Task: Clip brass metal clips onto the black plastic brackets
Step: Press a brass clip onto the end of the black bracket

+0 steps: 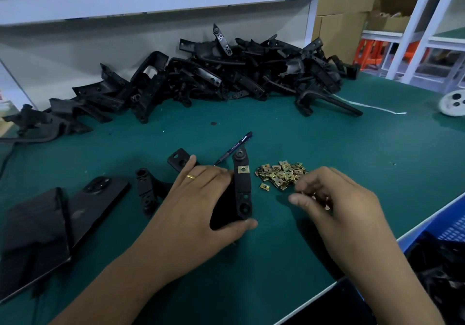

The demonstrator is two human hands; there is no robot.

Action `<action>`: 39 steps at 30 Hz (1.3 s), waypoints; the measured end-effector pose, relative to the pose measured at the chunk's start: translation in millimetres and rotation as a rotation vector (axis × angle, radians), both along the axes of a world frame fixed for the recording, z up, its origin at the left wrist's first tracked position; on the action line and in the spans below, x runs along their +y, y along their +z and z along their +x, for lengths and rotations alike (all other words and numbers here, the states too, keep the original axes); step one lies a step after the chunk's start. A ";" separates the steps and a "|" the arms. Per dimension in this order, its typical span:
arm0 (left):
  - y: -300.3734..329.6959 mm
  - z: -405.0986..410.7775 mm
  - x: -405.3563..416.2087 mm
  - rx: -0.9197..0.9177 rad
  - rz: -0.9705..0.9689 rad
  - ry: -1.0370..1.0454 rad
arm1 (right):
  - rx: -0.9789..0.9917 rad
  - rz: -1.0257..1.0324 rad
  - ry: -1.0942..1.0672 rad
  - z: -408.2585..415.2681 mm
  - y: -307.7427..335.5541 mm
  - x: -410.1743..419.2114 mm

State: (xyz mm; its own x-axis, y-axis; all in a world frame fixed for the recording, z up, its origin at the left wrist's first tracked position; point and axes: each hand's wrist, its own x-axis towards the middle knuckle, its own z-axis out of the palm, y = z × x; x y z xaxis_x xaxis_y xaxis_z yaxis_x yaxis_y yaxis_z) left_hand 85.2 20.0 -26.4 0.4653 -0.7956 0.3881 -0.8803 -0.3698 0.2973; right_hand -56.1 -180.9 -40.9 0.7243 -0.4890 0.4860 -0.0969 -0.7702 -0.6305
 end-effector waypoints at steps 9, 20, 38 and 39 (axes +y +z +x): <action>2.9 -2.0 -1.8 -0.016 -0.052 0.008 | -0.327 0.791 0.461 12.4 4.9 30.2; 5.1 -4.1 -1.4 -0.094 -0.071 -0.009 | -0.197 0.778 0.448 11.9 10.3 33.9; 3.1 -3.9 -2.6 -0.121 -0.044 0.012 | -0.124 0.812 0.450 11.9 12.0 33.5; 2.8 -4.0 -2.7 -0.113 -0.031 0.010 | -0.116 0.806 0.459 12.5 11.4 33.7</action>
